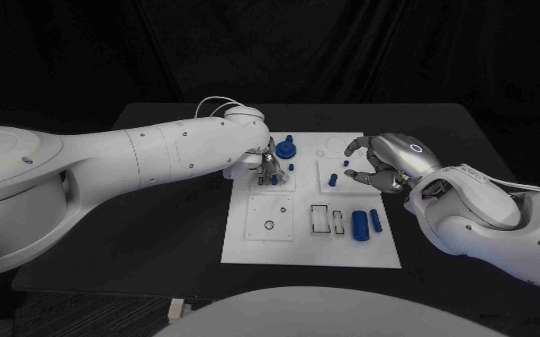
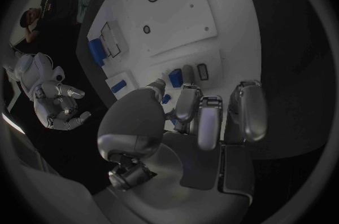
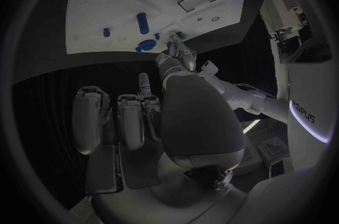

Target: Assemble the parts on the task board

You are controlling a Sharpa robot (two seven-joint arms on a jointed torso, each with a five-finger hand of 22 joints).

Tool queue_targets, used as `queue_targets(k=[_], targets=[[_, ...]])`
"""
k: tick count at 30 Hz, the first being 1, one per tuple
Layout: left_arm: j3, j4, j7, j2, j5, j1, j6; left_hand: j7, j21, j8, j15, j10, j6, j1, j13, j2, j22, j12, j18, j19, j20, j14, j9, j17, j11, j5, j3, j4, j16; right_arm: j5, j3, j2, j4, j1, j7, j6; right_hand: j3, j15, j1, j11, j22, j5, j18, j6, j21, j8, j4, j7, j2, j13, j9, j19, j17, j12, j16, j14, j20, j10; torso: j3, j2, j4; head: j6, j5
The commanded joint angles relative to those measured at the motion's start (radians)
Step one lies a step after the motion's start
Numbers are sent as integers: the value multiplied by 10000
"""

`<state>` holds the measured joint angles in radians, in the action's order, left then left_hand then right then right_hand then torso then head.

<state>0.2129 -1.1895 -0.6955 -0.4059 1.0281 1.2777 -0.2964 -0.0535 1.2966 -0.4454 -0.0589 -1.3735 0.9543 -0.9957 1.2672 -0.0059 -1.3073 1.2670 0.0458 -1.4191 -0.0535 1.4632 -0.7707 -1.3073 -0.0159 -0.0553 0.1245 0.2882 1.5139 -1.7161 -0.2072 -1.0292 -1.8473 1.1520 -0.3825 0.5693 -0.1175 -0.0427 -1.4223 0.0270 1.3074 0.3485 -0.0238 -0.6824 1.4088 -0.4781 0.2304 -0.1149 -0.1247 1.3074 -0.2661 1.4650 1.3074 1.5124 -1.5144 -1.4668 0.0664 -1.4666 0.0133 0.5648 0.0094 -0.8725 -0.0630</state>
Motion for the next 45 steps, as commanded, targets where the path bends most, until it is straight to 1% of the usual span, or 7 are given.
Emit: queue_targets(k=[1,11,21,25,35,40,45], targets=[[0,-19,184,22,-47,-35,74,26,17,-63,-19,6,46,86,2,33,-1841,38,144,11,10,590,-8,-1929,-10,58,-51,7,1,-39,5,-10,-1,-23,-165,26,7,31,-72,38,2064,65,-189,-69,-58,-47,42,-25,22,1685,14,259,867,-40,46,-698,20,-556,1,-4,-6,-2,-9],[0,-93,342,-59,-47,-40,340,72,44,-228,-54,-19,-144,-749,51,266,-1847,79,141,-8,37,606,-450,-1950,-52,-624,124,-357,20,-39,5,-9,13,-23,-160,38,10,33,-67,41,2062,67,-190,-77,-63,-49,48,-27,22,1680,17,258,854,-43,50,-696,22,-554,1,-2,-1,-2,-21],[-5,-933,293,-677,-48,21,883,80,267,-277,-90,-299,-120,-364,369,7,-1905,425,97,-167,65,722,-734,-2086,-75,40,-509,28,135,-39,5,-88,-26,-23,-147,122,28,39,-32,48,2064,67,-189,-93,-58,-52,80,-32,14,1679,31,262,862,-44,48,-697,26,-556,1,3,4,-2,-59],[-8,-1634,382,-1137,-49,302,1336,92,381,-265,-106,-401,-146,55,477,-12,-1936,540,74,-247,91,779,-828,-2156,-88,66,-930,50,191,-39,6,-166,-55,-22,-153,159,53,43,6,52,2063,52,-189,-103,-62,-50,117,-34,0,1673,50,262,855,-48,51,-696,31,-555,1,5,5,-2,-50],[-12,-3025,625,-2311,-50,1629,1714,187,817,-339,-211,-912,-2,1075,1156,-87,-2055,1227,-18,-511,193,1012,-1051,-2520,-189,77,-2176,35,480,-39,6,-276,-66,-20,-173,211,90,47,64,52,2068,6,-186,-112,-48,-46,177,-33,-19,1672,78,271,867,-48,46,-699,36,-558,0,-10,6,-2,-18],[-12,-2692,839,-2442,-50,1968,974,374,1183,-501,-313,-1560,311,-609,2261,678,-2162,2305,-94,-707,267,1076,-1228,-2635,-321,-280,-1745,-306,569,-39,6,-322,-74,-20,-132,241,95,47,74,52,2067,-1,-187,-116,-53,-46,191,-32,-18,1685,83,270,869,-39,46,-700,37,-565,0,-9,8,-2,20],[-7,-1565,836,-2049,-50,1978,-267,374,1845,114,-374,-1973,668,-1165,3036,744,-2351,3038,-241,-1043,349,1076,-862,-2635,-368,-57,-2007,7,569,-37,6,-357,-128,-20,-19,372,154,45,194,46,2099,-20,-165,-199,38,-73,338,-20,-21,1781,126,319,899,27,34,-707,40,-624,8,-24,-8,-2,2]])
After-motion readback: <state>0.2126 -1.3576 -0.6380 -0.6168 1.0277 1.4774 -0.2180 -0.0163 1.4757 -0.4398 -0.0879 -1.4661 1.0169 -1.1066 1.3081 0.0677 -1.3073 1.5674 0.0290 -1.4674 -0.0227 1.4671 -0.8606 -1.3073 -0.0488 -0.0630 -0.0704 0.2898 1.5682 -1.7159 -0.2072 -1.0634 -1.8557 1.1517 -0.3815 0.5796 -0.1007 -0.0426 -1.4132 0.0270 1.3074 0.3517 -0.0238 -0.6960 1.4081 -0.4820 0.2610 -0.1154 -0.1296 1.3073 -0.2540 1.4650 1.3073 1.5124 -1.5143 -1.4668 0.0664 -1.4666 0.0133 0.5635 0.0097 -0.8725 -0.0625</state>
